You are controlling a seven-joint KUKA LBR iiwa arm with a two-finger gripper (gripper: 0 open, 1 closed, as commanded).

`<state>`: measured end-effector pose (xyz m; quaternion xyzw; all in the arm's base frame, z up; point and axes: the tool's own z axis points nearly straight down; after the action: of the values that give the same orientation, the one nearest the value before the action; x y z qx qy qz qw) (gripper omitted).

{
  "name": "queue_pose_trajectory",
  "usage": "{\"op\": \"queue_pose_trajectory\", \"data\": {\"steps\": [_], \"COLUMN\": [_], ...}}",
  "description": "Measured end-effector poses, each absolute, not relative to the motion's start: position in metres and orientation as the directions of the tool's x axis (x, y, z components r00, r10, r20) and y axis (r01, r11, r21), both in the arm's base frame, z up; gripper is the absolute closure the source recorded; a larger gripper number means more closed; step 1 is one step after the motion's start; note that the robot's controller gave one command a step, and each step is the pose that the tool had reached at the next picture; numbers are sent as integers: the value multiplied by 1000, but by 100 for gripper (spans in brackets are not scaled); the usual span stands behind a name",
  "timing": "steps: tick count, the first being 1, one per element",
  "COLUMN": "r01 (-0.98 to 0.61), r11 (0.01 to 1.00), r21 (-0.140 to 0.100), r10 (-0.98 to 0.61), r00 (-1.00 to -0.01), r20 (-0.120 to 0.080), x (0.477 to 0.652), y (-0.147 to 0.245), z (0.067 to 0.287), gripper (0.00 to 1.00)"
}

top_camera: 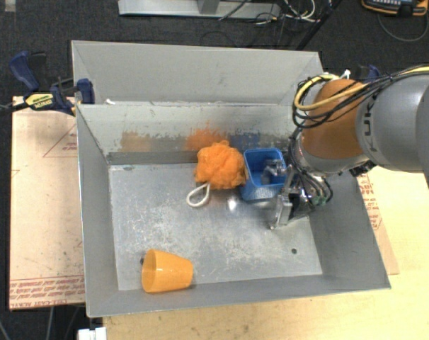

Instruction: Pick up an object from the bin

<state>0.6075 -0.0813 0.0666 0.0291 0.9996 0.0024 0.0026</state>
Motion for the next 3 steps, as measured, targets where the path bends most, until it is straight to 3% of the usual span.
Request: {"op": "queue_pose_trajectory", "data": {"steps": [1, 3], "r01": [28, 32], "r11": [1000, 999], "r21": [5, 6], "r10": [28, 32], "r00": [-999, -999], "r20": [-20, -18], "x": [612, 612], "y": [-98, -97], "z": [72, 75], "gripper": [100, 100]}}
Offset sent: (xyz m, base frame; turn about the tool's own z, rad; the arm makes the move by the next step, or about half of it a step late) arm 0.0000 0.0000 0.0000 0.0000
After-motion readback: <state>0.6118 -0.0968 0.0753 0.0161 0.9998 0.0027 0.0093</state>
